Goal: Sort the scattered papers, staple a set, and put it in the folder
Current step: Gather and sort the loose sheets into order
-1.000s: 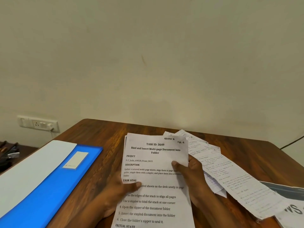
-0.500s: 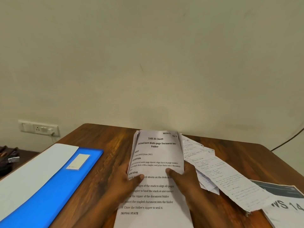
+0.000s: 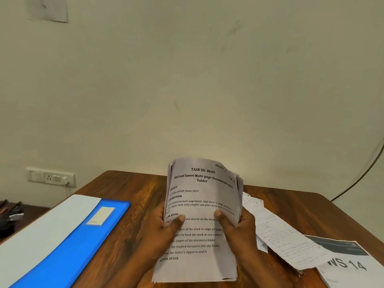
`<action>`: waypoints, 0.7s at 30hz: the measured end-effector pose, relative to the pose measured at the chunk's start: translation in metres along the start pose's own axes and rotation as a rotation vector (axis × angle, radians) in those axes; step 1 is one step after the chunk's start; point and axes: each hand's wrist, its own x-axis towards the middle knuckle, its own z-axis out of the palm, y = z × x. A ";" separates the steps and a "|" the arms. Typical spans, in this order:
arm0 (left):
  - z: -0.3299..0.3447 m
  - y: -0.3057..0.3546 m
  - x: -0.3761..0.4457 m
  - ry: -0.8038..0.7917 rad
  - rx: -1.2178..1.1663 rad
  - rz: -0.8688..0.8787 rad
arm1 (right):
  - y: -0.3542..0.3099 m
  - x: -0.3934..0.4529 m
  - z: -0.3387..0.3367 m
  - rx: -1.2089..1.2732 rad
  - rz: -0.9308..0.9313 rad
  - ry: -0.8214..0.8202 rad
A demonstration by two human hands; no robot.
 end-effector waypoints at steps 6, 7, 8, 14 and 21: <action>0.010 -0.015 -0.013 -0.077 -0.014 -0.031 | 0.008 -0.010 0.000 -0.001 0.050 -0.010; 0.010 -0.014 -0.013 -0.065 -0.023 -0.018 | 0.004 -0.008 -0.002 -0.003 0.030 -0.010; 0.010 -0.012 -0.013 -0.050 -0.036 -0.002 | 0.000 -0.006 -0.004 -0.005 0.012 -0.011; 0.013 -0.014 -0.012 0.013 -0.029 0.004 | -0.005 -0.009 0.000 0.005 0.008 -0.075; 0.008 -0.020 -0.014 0.007 -0.047 0.000 | -0.001 -0.006 0.004 -0.023 0.055 -0.084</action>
